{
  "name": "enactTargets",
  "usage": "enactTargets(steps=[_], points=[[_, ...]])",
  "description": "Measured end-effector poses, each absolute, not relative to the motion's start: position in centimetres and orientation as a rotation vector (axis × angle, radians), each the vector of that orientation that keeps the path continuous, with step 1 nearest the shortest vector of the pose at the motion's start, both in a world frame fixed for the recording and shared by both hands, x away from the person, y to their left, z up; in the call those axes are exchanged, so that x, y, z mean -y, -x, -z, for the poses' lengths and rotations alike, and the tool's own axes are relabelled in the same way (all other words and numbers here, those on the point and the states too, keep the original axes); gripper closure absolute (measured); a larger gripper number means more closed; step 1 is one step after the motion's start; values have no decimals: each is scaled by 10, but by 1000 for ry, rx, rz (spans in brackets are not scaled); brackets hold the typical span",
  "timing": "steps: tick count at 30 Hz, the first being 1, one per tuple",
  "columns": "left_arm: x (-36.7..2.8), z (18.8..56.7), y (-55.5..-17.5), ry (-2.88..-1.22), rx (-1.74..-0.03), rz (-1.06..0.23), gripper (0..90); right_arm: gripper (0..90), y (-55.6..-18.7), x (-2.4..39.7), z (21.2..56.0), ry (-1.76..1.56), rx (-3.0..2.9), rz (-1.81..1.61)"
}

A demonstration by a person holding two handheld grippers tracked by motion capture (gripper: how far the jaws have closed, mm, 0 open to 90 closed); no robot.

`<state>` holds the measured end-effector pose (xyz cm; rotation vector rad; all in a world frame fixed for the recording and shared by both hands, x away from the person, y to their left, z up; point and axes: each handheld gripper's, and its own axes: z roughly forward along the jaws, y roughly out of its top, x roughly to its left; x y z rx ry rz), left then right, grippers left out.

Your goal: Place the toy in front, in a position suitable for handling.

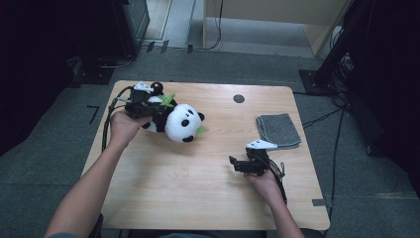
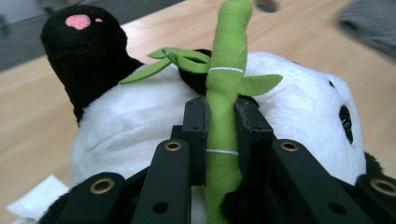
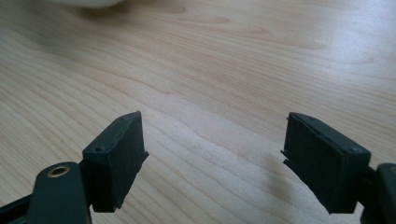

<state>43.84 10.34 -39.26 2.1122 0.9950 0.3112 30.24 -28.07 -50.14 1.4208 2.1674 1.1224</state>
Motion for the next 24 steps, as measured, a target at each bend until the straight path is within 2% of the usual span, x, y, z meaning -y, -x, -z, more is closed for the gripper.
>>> enactTargets(steps=[8,12,13,15,16,18,19,22,24], points=[[-89,398,-389,-2054,-927,-189,767,237,-301,286,491,-1387,-2120,-1148],[-78,405,-366,-2047,-888,-160,766,281,-301,288,488,-1370,-2102,-1148],[-75,407,-361,-2051,-877,-162,765,326,-302,289,486,-1369,-2101,-1157],[-68,412,-353,-2056,-874,-150,765,334,-302,290,485,-1367,-2106,-1153],[-65,413,-350,-2063,-871,-145,764,381,-303,289,483,-1360,-2115,-1152],[-59,416,-345,-2070,-863,-151,764,400,-304,289,481,-1358,-2118,-1164],[-57,419,-343,-2065,-868,-146,763,457,-307,288,479,-1361,-2149,-1201],[-54,427,-337,-2073,-851,-151,759,505,-310,286,477,-1366,-2157,-1214],[-52,427,-334,-2077,-845,-178,749,578,-310,283,475,-1327,-2139,-1217]])
